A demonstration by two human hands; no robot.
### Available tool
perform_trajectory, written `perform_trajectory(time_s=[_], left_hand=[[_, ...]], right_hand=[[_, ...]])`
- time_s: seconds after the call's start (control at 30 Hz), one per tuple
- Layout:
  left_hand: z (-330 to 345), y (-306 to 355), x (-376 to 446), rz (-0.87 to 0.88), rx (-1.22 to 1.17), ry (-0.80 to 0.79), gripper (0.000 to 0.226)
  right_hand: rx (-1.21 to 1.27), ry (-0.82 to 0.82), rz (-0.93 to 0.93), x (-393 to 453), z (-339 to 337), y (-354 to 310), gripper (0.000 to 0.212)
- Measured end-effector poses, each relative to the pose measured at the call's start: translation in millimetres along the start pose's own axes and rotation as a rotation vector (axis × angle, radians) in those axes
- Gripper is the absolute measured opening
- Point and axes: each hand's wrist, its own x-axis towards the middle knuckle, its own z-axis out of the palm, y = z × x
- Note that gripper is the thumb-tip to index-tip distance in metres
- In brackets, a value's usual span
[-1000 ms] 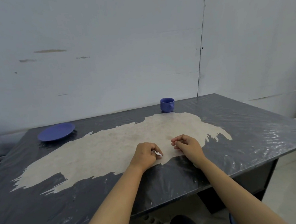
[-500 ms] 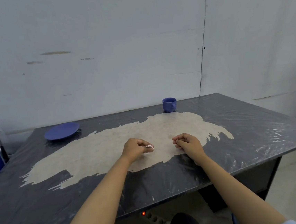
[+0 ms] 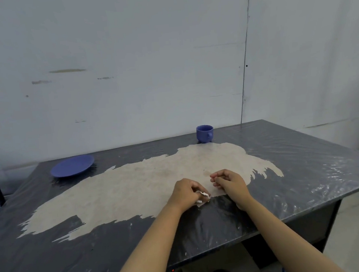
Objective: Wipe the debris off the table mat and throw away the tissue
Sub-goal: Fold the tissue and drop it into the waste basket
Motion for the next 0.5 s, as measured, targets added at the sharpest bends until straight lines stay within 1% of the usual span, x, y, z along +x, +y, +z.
perform_trajectory(time_s=[0.1, 0.2, 0.27, 0.33, 0.5], left_hand=[[-2, -2, 0, 0.011, 0.033, -0.026, 0.015], [-9, -1, -2, 0.007, 0.073, -0.107, 0.018], [-18, -2, -7, -0.014, 0.059, -0.147, 0.019], [-33, -7, -13, -0.026, 0.016, -0.1, 0.018], [-79, -20, -24, -0.047, -0.123, 0.136, 0.019]], right_hand=[[-0.012, -0.003, 0.007, 0, 0, -1, 0.019], [-0.027, -0.022, 0.032, 0, 1, -4, 0.019], [-0.029, -0.049, 0.063, 1, 2, -12, 0.018], [-0.032, -0.069, 0.077, 5, 1, -25, 0.016], [-0.159, -0.173, 0.024, 18, 11, -60, 0.018]])
